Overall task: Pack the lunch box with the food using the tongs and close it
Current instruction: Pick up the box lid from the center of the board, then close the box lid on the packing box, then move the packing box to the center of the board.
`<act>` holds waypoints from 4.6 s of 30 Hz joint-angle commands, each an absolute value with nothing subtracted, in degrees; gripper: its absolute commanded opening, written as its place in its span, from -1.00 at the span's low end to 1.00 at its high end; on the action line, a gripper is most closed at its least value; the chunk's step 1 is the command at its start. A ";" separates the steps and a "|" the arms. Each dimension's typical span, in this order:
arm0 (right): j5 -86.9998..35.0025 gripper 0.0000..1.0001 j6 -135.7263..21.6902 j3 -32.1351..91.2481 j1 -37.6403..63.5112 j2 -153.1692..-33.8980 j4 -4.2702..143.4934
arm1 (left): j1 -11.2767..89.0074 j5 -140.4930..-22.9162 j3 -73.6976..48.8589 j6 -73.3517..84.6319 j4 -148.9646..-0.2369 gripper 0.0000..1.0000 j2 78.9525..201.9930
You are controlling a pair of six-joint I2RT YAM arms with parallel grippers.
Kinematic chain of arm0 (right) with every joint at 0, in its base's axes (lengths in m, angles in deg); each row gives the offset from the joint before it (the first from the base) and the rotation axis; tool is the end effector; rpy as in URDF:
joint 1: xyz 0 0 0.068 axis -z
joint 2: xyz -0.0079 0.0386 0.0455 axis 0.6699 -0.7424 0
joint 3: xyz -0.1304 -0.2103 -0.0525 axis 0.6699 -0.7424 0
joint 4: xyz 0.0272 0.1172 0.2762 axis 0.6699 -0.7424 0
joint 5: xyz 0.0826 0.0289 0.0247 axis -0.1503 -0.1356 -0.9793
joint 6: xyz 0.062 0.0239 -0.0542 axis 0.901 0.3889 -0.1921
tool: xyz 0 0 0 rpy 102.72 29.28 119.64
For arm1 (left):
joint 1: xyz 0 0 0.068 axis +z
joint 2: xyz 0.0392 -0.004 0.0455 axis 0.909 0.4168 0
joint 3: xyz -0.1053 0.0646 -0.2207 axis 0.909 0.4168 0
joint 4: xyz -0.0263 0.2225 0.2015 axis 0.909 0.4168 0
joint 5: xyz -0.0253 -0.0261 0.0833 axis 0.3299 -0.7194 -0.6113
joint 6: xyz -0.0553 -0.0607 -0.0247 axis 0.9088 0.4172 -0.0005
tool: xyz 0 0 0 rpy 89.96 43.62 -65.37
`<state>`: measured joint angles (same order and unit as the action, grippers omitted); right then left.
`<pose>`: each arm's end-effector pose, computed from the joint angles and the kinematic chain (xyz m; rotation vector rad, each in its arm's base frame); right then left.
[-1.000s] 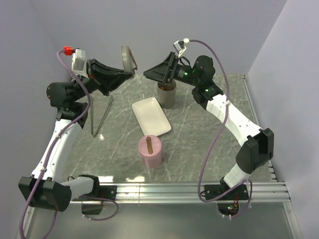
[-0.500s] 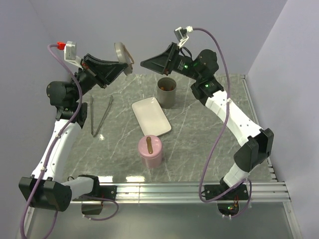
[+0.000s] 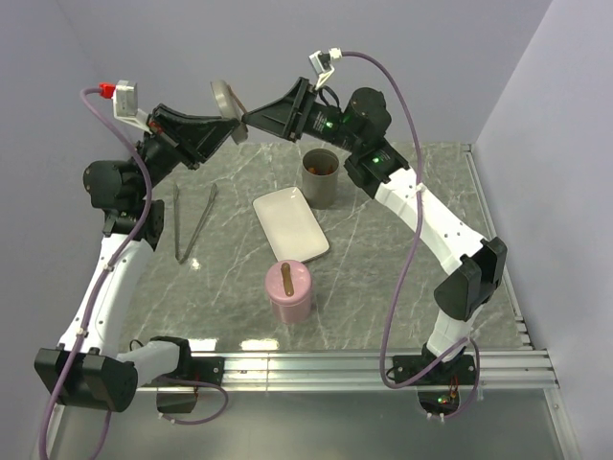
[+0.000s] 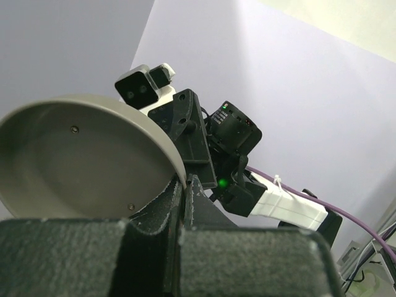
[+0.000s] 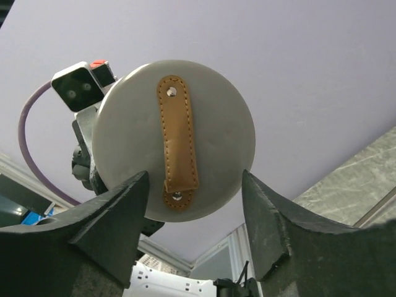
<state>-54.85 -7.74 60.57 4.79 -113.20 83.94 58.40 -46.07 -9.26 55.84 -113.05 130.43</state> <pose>0.3481 0.3215 0.4871 -0.4120 1.4706 1.7408 0.2849 -0.0874 0.5024 0.3204 1.0998 -1.3834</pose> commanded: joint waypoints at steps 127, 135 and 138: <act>-22.14 -1.00 -77.54 89.10 18.24 -140.51 13.70 | 60.36 -47.34 0.42 24.12 -79.26 0.99 123.07; -21.87 -1.00 -79.30 88.40 17.80 -139.98 10.88 | 60.36 -47.34 0.78 23.86 -78.56 0.99 122.90; -21.70 -1.00 -80.00 88.40 17.80 -139.37 10.00 | 60.36 -47.34 0.78 23.51 -78.12 0.99 122.64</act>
